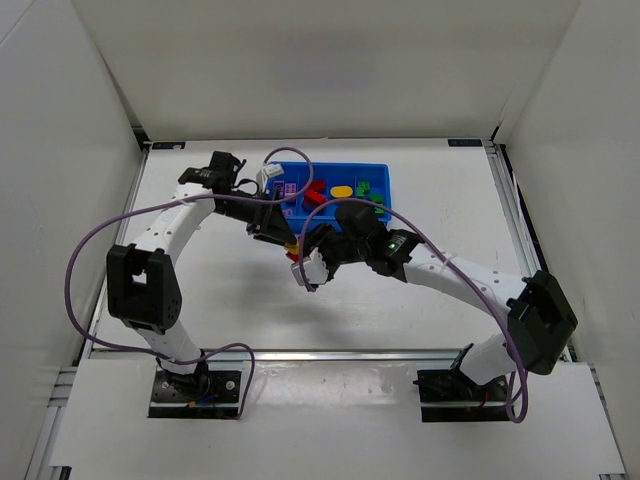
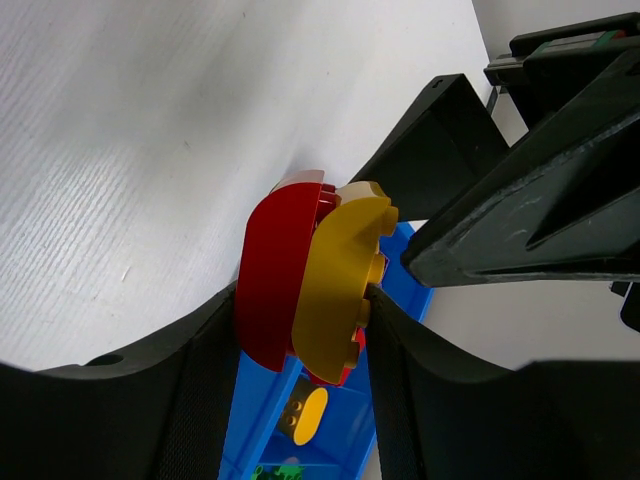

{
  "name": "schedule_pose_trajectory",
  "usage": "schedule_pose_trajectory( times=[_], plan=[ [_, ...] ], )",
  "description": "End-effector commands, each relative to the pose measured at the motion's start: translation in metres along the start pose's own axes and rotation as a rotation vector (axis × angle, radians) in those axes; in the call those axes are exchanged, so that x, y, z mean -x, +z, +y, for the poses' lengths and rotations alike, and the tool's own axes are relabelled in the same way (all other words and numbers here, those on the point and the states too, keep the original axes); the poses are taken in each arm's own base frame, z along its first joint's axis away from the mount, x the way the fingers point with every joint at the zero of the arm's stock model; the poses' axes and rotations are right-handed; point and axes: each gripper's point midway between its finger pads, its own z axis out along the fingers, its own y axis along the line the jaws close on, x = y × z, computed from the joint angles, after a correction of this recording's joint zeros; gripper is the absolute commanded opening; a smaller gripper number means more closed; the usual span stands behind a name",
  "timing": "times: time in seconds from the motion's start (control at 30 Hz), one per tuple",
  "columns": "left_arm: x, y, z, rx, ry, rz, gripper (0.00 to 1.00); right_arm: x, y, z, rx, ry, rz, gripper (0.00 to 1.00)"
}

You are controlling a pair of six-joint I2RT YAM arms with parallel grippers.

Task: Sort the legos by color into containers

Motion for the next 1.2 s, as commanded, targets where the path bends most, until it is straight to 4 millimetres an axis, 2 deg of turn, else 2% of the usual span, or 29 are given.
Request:
schedule_pose_trajectory(
  times=[0.0,0.23,0.47,0.73,0.83,0.87,0.93,1.0,1.07,1.17],
  plan=[
    [-0.001,0.002,-0.007,0.0,0.05,0.008,0.7,0.004,0.001,-0.011,-0.026,-0.015,-0.007,0.31],
    [-0.007,0.011,-0.006,0.053,0.089,0.054,0.63,0.002,0.002,-0.011,-0.029,0.013,-0.004,0.31],
    [-0.008,0.013,-0.005,0.074,0.108,0.063,0.47,0.004,0.0,-0.012,-0.029,0.011,-0.011,0.31],
    [-0.007,0.012,-0.01,0.057,0.124,0.055,0.49,0.006,0.001,-0.007,-0.017,0.006,-0.018,0.31],
    [-0.007,0.013,-0.011,0.05,0.126,0.057,0.47,0.007,0.001,-0.004,-0.009,0.009,-0.019,0.31],
    [-0.007,0.013,-0.01,0.048,0.123,0.057,0.45,0.008,0.001,-0.004,-0.01,0.007,-0.02,0.31],
    [-0.006,0.013,-0.011,0.042,0.131,0.055,0.33,0.009,0.002,-0.001,-0.003,0.011,-0.02,0.32],
    [-0.006,0.012,-0.013,0.039,0.143,0.052,0.19,0.008,0.002,0.0,-0.003,0.028,-0.012,0.42],
    [-0.006,0.011,-0.017,0.026,0.16,0.048,0.14,0.008,0.002,-0.002,-0.018,0.059,0.006,0.59],
    [-0.012,0.008,-0.019,0.032,0.17,0.03,0.1,0.008,0.0,0.0,-0.034,0.127,0.028,0.72]
  ],
)
